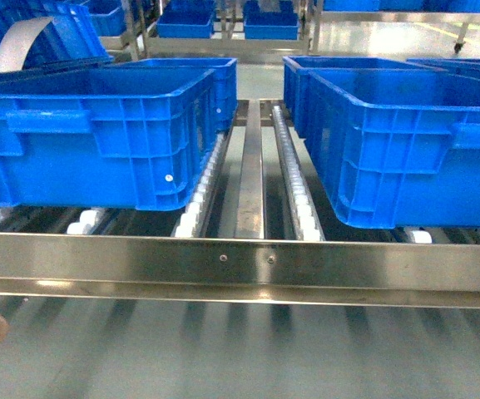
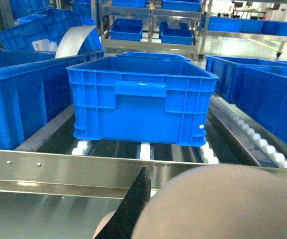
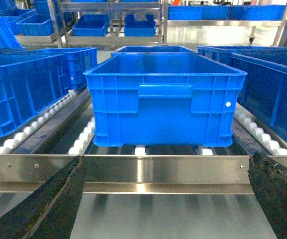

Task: Place part in tray to right shelf

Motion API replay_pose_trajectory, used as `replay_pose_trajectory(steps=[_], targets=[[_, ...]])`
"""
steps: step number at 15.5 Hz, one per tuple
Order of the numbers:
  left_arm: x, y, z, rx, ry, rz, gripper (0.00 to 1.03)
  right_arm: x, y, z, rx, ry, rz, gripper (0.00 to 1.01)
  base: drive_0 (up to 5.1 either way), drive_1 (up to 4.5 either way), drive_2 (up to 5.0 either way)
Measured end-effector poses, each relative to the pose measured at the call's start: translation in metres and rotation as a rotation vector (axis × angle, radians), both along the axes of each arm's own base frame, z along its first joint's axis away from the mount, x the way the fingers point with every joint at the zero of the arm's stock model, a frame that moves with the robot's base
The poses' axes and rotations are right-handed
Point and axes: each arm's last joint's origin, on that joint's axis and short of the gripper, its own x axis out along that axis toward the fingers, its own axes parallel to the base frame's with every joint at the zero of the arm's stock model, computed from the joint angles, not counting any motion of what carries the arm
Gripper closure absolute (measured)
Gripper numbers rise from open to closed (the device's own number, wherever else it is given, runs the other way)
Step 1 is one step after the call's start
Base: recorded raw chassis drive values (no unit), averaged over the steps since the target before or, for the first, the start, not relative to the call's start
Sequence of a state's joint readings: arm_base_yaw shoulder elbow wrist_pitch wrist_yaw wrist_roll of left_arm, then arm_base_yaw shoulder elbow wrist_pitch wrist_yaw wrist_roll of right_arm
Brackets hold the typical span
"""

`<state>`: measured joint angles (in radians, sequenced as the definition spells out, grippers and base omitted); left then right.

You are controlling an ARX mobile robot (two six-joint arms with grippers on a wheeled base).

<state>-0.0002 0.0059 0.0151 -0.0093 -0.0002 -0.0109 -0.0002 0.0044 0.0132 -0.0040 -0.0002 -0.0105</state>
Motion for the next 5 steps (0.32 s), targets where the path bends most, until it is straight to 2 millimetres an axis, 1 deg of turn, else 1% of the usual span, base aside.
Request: replay_pose_trajectory(steps=[5], targets=[[0.0000, 0.0000, 0.0000, 0.000, 0.000, 0.000, 0.90, 0.0000, 0.0000, 0.0000, 0.000, 0.000, 0.000, 0.03, 0.0, 0.00, 0.0]])
